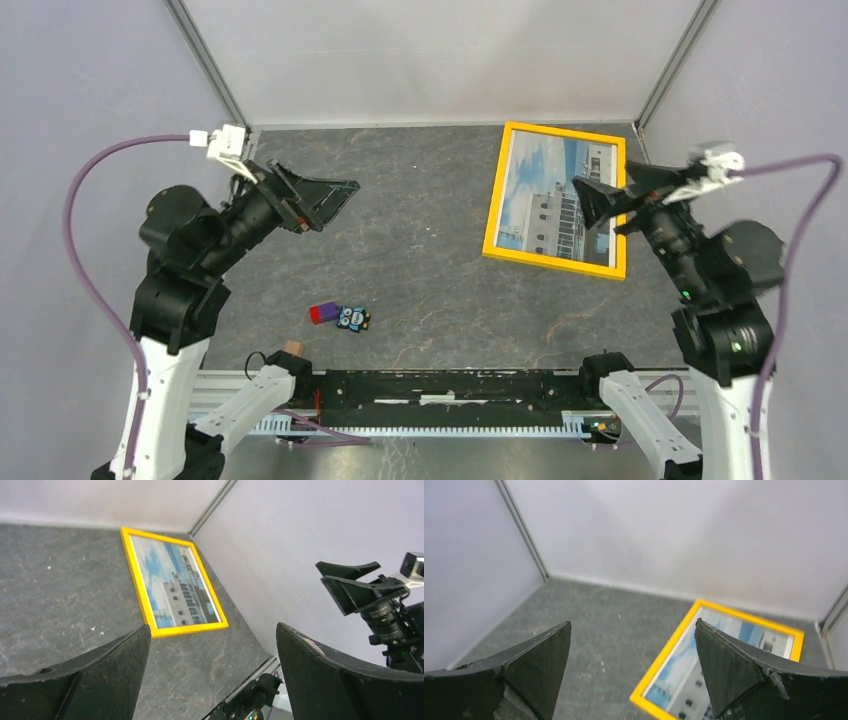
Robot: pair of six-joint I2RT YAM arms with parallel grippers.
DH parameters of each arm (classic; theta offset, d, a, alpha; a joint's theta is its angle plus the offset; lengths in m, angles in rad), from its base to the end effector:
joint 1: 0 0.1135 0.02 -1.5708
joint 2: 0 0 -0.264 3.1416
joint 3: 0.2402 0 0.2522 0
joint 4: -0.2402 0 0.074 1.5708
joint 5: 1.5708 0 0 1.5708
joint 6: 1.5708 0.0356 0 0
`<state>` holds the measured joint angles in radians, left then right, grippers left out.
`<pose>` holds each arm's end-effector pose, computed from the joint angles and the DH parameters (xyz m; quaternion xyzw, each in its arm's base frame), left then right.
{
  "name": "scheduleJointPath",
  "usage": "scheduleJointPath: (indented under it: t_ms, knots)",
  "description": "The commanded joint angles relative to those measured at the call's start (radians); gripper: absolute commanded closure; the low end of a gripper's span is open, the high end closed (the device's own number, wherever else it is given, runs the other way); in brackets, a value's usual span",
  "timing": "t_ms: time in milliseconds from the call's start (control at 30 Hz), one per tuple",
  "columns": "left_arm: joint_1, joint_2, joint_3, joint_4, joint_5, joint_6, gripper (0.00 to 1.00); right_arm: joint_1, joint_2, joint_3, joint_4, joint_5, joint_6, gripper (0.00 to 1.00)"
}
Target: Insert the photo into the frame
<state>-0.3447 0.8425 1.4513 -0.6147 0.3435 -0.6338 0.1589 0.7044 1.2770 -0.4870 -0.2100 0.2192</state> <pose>0.1074 -0.0513 0.4992 0.0186 0.7088 -0.4334 0.5562 0.0982 0.0232 0.4769 -0.0569 0.6745 0.2073 0.7063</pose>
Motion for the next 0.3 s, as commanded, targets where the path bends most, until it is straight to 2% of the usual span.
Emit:
scheduleJointPath:
  t_ms: [0,167,267]
  knots:
    - [-0.001,-0.034,0.065,0.082,-0.022,0.049,0.00,0.000,-0.062,0.087,0.008,0.005,-0.001,0.02]
    - [-0.002,-0.061,0.065,0.069,-0.062,0.063,0.00,0.001,-0.157,0.035,0.055,0.112,0.008,0.02]
    - [-0.002,-0.065,0.055,0.058,-0.074,0.065,0.00,0.000,-0.150,0.055,0.019,0.168,-0.004,0.02]
